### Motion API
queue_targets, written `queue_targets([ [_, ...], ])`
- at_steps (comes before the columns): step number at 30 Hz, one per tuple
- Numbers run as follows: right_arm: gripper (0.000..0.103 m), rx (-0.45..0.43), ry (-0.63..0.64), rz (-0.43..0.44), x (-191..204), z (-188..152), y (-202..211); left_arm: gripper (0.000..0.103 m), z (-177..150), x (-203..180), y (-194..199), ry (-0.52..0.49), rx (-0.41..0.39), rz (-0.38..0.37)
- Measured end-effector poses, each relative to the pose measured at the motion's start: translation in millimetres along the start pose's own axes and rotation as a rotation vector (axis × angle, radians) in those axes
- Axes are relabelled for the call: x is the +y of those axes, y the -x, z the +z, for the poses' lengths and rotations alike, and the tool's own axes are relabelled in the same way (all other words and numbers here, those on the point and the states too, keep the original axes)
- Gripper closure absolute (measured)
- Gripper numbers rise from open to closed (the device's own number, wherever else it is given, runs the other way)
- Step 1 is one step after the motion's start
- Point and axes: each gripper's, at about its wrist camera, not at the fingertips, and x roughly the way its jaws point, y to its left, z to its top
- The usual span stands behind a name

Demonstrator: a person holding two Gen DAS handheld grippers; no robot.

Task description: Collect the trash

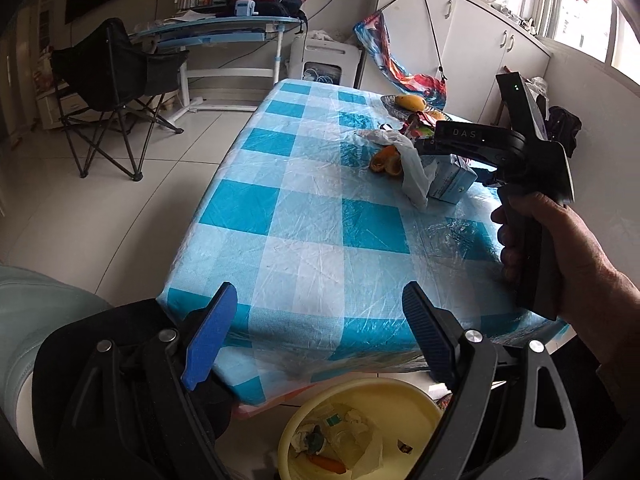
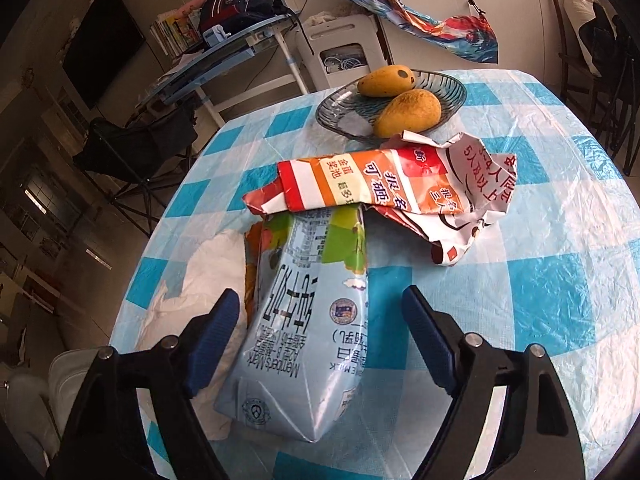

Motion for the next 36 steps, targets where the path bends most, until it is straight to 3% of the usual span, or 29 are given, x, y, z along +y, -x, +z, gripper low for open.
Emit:
queue_targets([
  [2, 0.045, 0.014, -0.009, 0.041, -2.3, -4.3, 3.5, 0.021, 12.1, -10.0, -9.0, -0.006, 0.003, -0.039],
  [4, 0.047, 0.028, -0.017, 0.062, -4.3, -8.0, 8.6, 0.02, 24.8, -19.4, -21.7, 0.009, 0.015, -0.085],
  [7, 0.048, 0.046, -0.008, 0.068, -5.9, -12.7, 16.3, 0.02, 41.2, -30.3, -42.3, 0.022, 0.021, -0.105],
  [12, 0.048, 0.072, -0.043, 0.072, -16.3, -20.9, 28.9, 0.02, 66.1, -40.1, -79.9, 0.028, 0.046, -0.069],
  [20, 0.048, 0.083, 0.03, -0.017, -14.8, -31.2, 40.3, 0.02, 91.1, -46.6, -126.0, 0.016, 0.109, -0.062],
  [21, 0.048, 0.082, 0.028, -0.015, -15.1, -32.0, 40.9, 0.022, 93.0, -48.4, -128.7, 0.008, 0.107, -0.067],
  [22, 0.048, 0.082, 0.028, -0.016, -16.4, -31.6, 40.8, 0.032, 94.4, -49.3, -129.8, 0.003, 0.105, -0.076],
  [23, 0.048, 0.081, 0.032, -0.022, -16.3, -31.8, 41.2, 0.048, 95.7, -50.2, -130.4, -0.005, 0.111, -0.092],
  [25, 0.048, 0.075, 0.041, -0.046, -17.1, -32.6, 43.6, 0.065, 97.1, -47.5, -130.9, -0.015, 0.117, -0.088],
  [28, 0.048, 0.069, 0.045, -0.076, -20.8, -33.8, 47.5, 0.084, 95.9, -26.9, -129.5, 0.036, 0.108, -0.058],
  [31, 0.048, 0.058, 0.059, -0.113, -20.5, -33.3, 48.9, 0.085, 95.1, -9.9, -123.4, 0.071, 0.108, -0.039],
  [36, 0.048, 0.059, 0.022, -0.09, -28.0, -33.2, 47.8, 0.086, 88.1, -0.1, -115.5, 0.053, 0.104, -0.039],
])
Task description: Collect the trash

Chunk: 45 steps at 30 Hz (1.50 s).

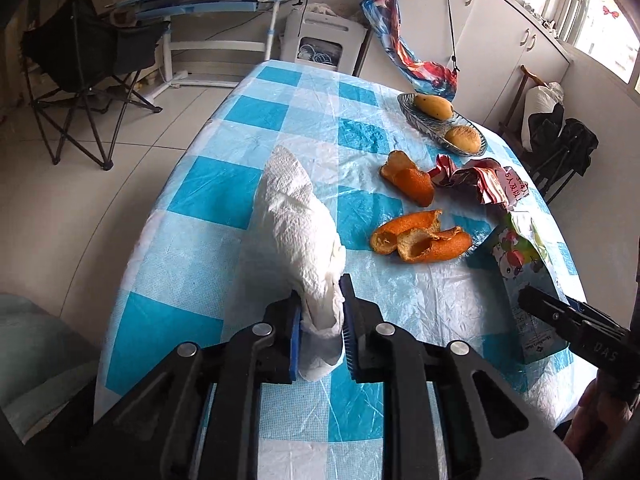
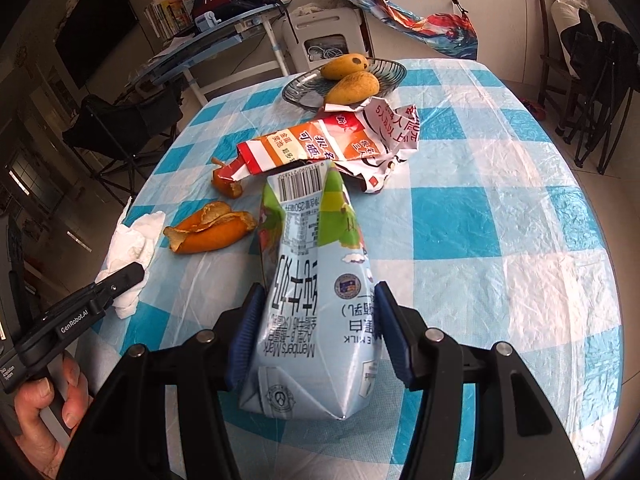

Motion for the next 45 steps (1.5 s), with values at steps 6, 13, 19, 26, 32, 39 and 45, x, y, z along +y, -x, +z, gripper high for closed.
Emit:
queue_targets([
  [6, 0.048, 0.005, -0.022, 0.01, -3.8, -3.2, 2.3, 0.073, -3.9, 5.4, 9.7, -0.006, 0.02, 0.023],
  [13, 0.047, 0.002, -0.031, 0.01, -4.8, -5.6, 4.2, 0.041, -13.5, -8.3, 63.7, -0.155, -0.186, 0.197],
  [19, 0.044, -0.001, -0.027, 0.017, -3.7, -5.9, 3.4, 0.041, 7.1, -79.0, 44.6, -0.462, -0.181, 0.032],
  [26, 0.044, -0.008, -0.04, 0.045, -8.0, -4.6, 2.8, 0.041, 32.0, -91.5, -24.4, -0.424, 0.006, -0.04],
  [32, 0.042, -0.011, -0.08, 0.079, -12.7, -1.7, 1.6, 0.043, 28.9, -76.5, -18.5, -0.305, 0.125, -0.245],
  [39, 0.042, -0.011, -0.095, 0.102, -14.6, -4.0, 4.2, 0.043, 38.7, -82.4, -14.7, -0.36, 0.076, -0.134],
  [45, 0.04, -0.014, -0.096, 0.098, -14.0, -4.3, 4.0, 0.043, 35.2, -98.0, -35.2, -0.378, 0.152, -0.159],
])
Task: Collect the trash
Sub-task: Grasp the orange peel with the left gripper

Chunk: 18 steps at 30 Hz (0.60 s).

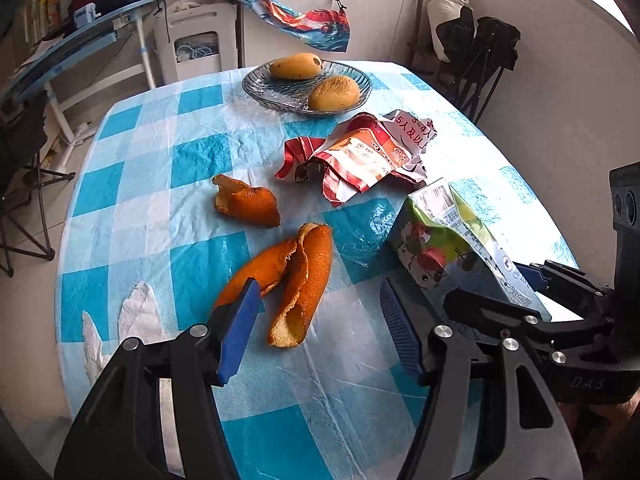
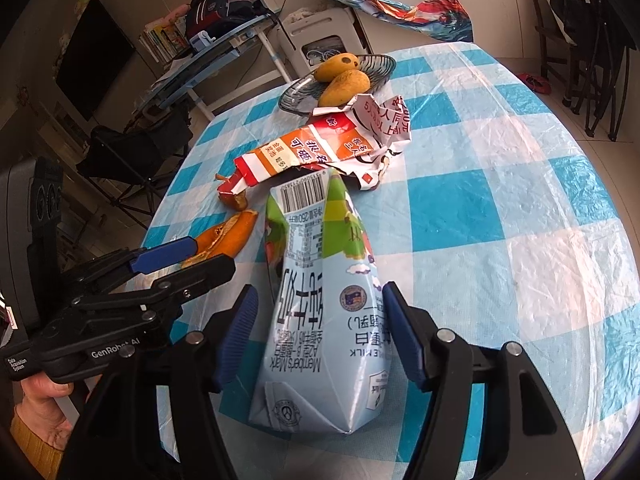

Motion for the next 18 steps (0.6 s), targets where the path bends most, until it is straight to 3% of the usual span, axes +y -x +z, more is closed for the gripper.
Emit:
queue_targets([
  [4, 0.04, -0.001, -0.003, 0.006, -0.9, 0.2, 0.3, 0.044, 3.5, -1.3, -12.3, 0.013, 0.008, 0.004],
  [6, 0.04, -0.003, 0.0, 0.002, -0.2, 0.1, 0.1, 0.051, 7.4, 0.3, -15.0, 0.019, 0.004, 0.02],
  [7, 0.04, -0.004, 0.0, 0.003, 0.1, 0.1, 0.0, 0.061, 9.3, 2.2, -15.6, 0.026, 0.005, 0.027],
  [8, 0.04, -0.004, 0.0, 0.004, -0.2, 0.3, -0.1, 0.078, 10.5, 5.3, -15.4, 0.037, 0.009, 0.03],
  [9, 0.04, -0.004, -0.001, 0.006, -0.4, 0.4, -0.1, 0.082, 11.5, 9.1, -15.1, 0.052, 0.02, 0.014],
  [14, 0.04, -0.004, -0.004, 0.007, -0.8, 0.8, 0.1, 0.083, -2.8, 8.1, -6.4, 0.025, 0.029, 0.012],
  [18, 0.04, -0.005, -0.001, 0.003, -0.1, 0.7, -0.1, 0.083, -7.4, -1.8, -7.4, -0.031, 0.019, 0.068],
])
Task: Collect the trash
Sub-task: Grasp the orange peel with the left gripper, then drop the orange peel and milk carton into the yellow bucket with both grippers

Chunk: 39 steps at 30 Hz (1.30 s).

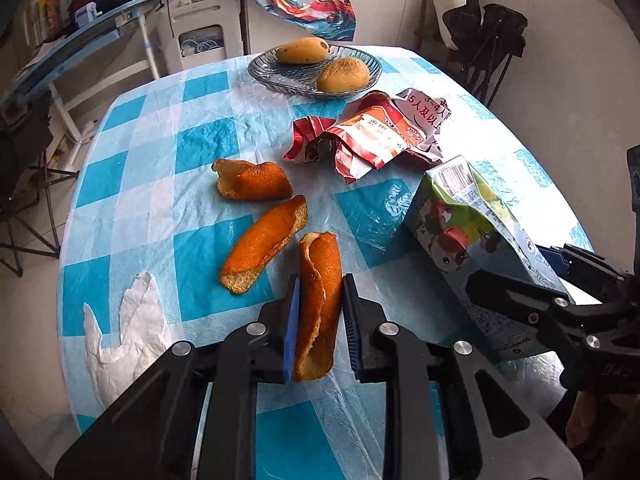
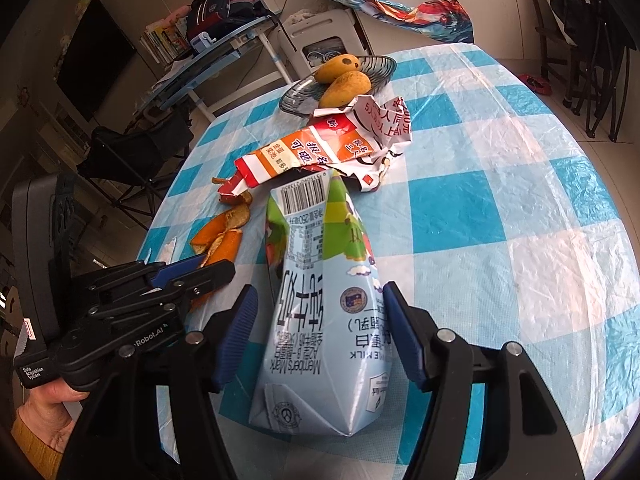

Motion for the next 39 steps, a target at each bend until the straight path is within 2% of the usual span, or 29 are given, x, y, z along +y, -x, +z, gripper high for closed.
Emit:
queue_targets([
  [4, 0.041, -0.004, 0.011, -0.004, 1.3, 0.0, -0.6, 0.084, 4.3, 1.8, -2.1, 0.025, -0.008, 0.007],
  [6, 0.047, -0.005, 0.012, -0.006, 0.6, 0.7, -1.1, 0.087, 1.0, 6.7, 2.6, 0.067, -0.017, -0.009],
  [11, 0.049, 0.007, -0.015, 0.097, -0.2, -2.0, 4.0, 0.088, -23.0, 19.4, 33.8, 0.166, -0.066, -0.018],
  [17, 0.049, 0.022, 0.043, 0.208, 26.5, -12.3, 23.1, 0.088, -73.3, 23.3, 90.2, 0.229, -0.126, 0.0],
  [21, 0.049, 0.081, 0.061, 0.276, 41.0, -46.9, 34.0, 0.088, -119.5, 33.3, 122.6, 0.297, -0.139, 0.029],
  [24, 0.049, 0.142, 0.123, 0.297, 59.2, -82.0, 43.1, 0.088, -155.8, 40.0, 138.5, 0.332, -0.127, 0.042],
  [28, 0.05, 0.228, 0.241, 0.267, 86.5, -126.7, 49.3, 0.088, -194.5, 41.9, 143.1, 0.372, -0.097, 0.025],
  [32, 0.05, 0.296, 0.338, 0.193, 103.3, -161.0, 48.7, 0.088, -212.2, 26.3, 141.7, 0.353, -0.077, -0.01],
  [36, 0.05, 0.355, 0.401, 0.108, 111.1, -178.8, 41.7, 0.088, -218.0, 7.6, 140.7, 0.303, -0.068, -0.023],
  [39, 0.043, 0.317, 0.376, 0.042, 107.9, -175.7, 46.1, 0.088, -226.9, 2.5, 136.9, 0.304, -0.045, -0.033],
])
